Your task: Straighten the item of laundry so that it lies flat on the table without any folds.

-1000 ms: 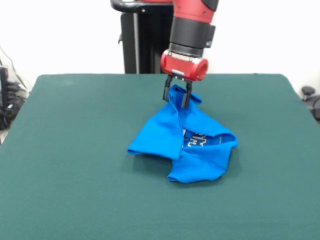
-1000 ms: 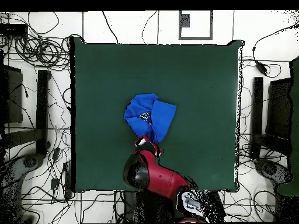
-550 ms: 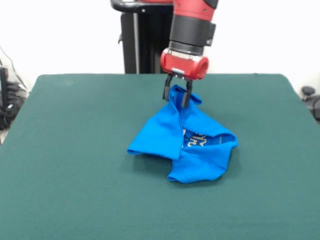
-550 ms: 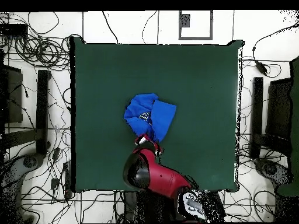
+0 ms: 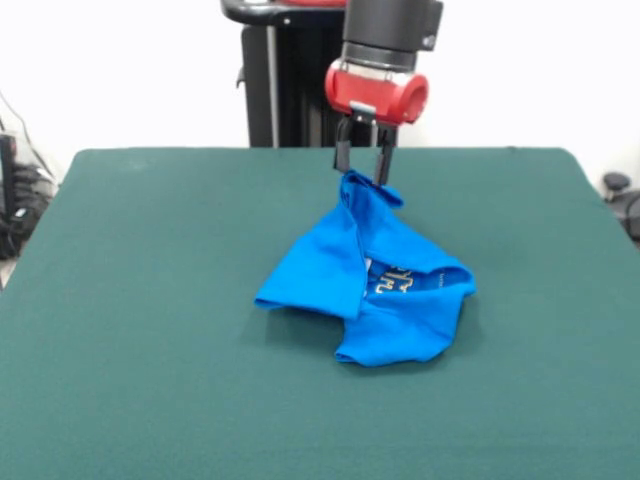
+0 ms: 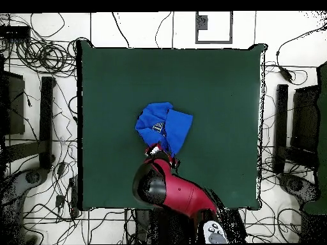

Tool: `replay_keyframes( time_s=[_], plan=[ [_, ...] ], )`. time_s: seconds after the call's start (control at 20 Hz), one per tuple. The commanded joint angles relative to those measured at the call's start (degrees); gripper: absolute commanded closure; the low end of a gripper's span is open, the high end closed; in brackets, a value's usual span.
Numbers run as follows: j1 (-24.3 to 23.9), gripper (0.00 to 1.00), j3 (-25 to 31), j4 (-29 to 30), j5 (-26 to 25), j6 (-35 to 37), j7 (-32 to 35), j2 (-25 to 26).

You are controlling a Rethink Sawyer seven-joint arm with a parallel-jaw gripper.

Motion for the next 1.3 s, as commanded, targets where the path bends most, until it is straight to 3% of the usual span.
replay_keyframes(
  time_s=[0.05, 0.35, 0.65, 1.3],
  plan=[
    [5.3, 0.00, 3.0, -6.9, 6.2, 7.4, 9.6, 2.3],
    [8.5, 0.00, -1.9, -15.9, 7.7, 14.1, 6.4, 6.5],
    [7.8, 0.00, -2.8, -18.6, 5.9, 15.9, 5.6, 7.9],
    [3.0, 0.00, -3.0, -29.8, -3.7, 27.3, -4.8, 7.8]
  ],
)
